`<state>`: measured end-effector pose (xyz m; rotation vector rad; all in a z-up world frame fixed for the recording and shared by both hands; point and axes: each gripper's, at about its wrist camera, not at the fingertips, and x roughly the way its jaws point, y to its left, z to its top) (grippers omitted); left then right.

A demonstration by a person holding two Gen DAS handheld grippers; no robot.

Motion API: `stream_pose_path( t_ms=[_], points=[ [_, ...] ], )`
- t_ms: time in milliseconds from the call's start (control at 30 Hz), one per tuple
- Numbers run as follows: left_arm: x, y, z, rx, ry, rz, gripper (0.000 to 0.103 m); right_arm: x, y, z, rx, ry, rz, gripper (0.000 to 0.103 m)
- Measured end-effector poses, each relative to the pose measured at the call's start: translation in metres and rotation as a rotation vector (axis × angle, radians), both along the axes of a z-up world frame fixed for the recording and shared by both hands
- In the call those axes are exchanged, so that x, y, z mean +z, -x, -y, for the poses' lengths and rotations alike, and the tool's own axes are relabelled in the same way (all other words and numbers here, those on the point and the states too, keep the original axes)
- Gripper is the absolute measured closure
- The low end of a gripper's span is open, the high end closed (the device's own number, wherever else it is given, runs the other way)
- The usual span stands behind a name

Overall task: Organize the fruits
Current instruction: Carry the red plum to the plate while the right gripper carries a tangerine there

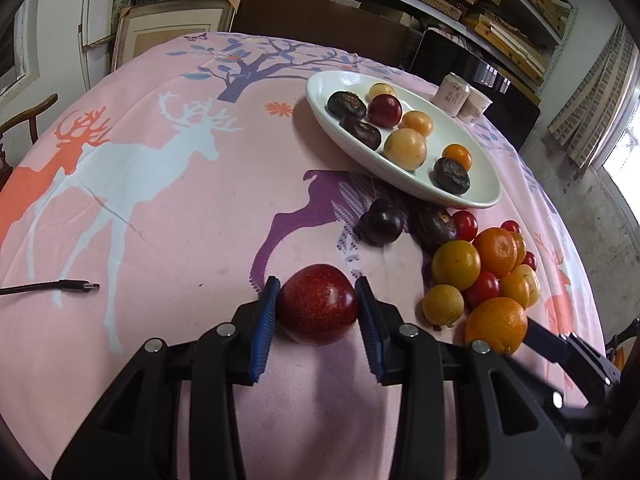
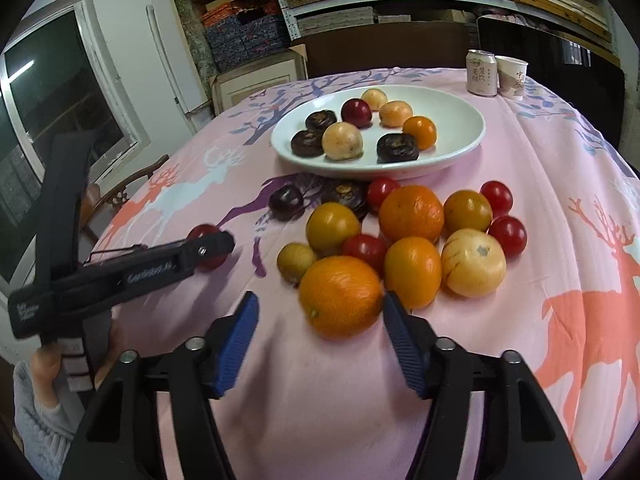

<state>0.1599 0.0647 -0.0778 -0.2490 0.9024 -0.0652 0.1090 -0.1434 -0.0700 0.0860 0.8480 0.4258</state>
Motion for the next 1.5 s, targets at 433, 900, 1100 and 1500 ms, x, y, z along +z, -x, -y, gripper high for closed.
stream_pose_path(
  t_ms=[433,900,1100,1500],
  points=[
    [0.000,0.002,0.003,-0.018,0.014,0.009,0.065,-0.010,-0.011,0.013,0.020,-0.104,-0.079,0.055],
    [0.066,-0.056,0.032,-0.076,-0.113,0.121,0.065,0.059,-0.058,0.062,-0.058,-0.154,0.079,0.055],
    [0.079,-0.117,0.041,-0.045,-0.081,0.129,0.065,0.080,-0.132,0.072,-0.128,-0.194,0.120,0.055],
    [0.040,-0.177,0.067,-0.083,-0.125,0.070,0.065,0.037,-0.205,0.055,-0.131,-0.124,0.066,0.055]
  ],
)
